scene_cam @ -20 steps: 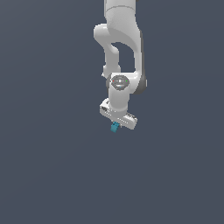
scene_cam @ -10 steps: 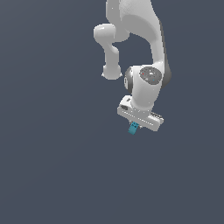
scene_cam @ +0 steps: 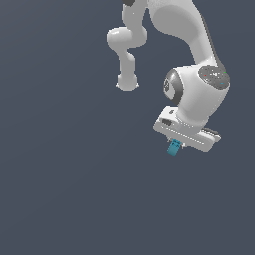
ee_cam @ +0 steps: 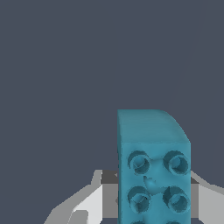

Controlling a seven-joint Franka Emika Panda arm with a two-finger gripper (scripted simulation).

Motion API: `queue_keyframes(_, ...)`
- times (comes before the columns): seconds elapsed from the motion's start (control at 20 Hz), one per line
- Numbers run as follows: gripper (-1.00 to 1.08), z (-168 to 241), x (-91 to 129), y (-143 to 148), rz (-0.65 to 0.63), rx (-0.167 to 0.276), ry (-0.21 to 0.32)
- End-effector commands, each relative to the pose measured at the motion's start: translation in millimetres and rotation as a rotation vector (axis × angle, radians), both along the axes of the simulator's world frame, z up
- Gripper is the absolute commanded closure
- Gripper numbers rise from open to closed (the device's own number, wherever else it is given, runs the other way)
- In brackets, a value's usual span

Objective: Pick up the object and move it to a goal position.

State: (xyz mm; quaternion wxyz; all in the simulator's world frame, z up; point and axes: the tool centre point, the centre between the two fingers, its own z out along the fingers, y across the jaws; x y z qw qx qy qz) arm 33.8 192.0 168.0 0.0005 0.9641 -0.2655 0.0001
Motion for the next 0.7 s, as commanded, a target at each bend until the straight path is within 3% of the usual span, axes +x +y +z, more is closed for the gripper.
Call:
queue_keyframes(0.0, 1.08, 9, 7, 13, -0.001, 0.0, 0.0)
queue_keyframes(0.65, 1.08, 27, 24, 42, -0.001, 0.001, 0.0)
